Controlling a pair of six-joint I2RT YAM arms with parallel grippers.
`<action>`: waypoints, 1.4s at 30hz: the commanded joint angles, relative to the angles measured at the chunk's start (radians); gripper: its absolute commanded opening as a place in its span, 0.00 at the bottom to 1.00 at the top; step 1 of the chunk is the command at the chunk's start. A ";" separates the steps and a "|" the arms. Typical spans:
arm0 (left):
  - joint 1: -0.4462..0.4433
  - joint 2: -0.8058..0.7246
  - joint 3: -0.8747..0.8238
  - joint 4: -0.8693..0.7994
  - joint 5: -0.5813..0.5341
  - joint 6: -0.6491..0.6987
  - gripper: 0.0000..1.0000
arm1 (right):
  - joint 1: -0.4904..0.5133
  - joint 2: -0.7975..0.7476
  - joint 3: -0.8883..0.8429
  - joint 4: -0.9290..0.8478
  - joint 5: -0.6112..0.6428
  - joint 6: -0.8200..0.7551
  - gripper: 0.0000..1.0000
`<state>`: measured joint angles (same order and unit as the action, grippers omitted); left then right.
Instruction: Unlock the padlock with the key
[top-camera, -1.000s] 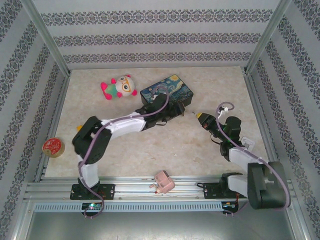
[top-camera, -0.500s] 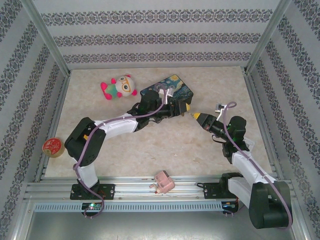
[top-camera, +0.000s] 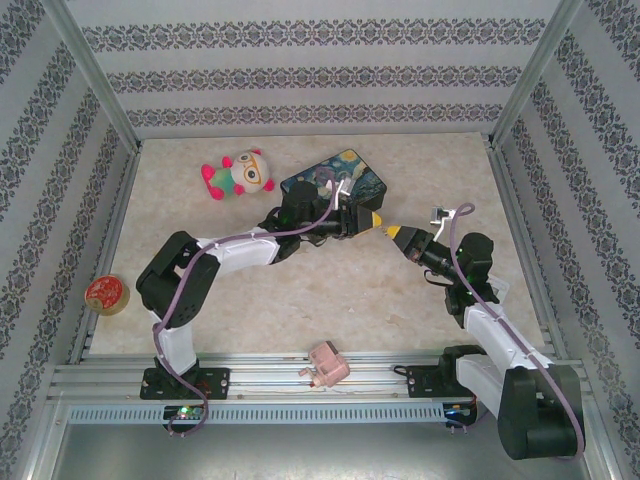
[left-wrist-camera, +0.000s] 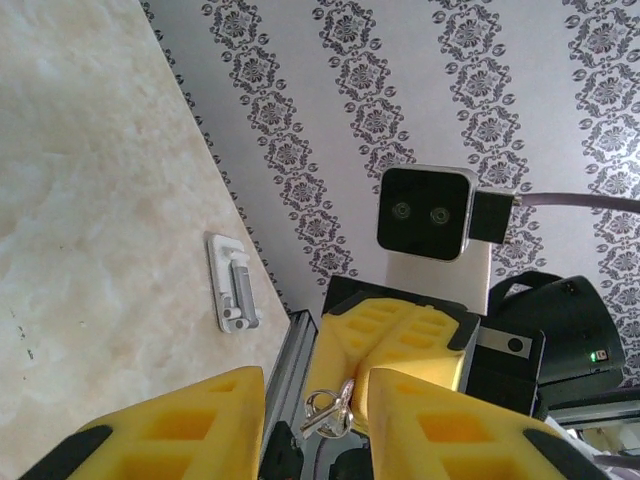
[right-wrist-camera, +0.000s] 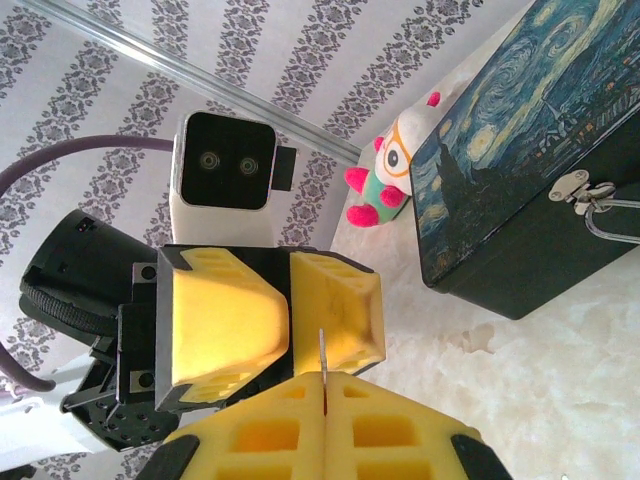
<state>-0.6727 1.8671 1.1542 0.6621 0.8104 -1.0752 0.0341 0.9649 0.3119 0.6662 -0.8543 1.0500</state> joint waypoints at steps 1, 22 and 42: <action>0.002 0.026 0.019 0.106 0.028 -0.041 0.32 | -0.011 0.001 0.026 0.056 -0.007 0.020 0.00; 0.002 0.085 0.052 0.210 0.041 -0.138 0.00 | 0.019 0.014 0.009 0.111 0.016 0.082 0.12; 0.002 0.100 0.055 0.258 0.038 -0.187 0.00 | 0.054 0.029 0.017 0.142 0.095 0.087 0.00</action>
<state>-0.6697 1.9629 1.1957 0.8730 0.8253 -1.2579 0.0769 1.0004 0.3115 0.7433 -0.7925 1.1458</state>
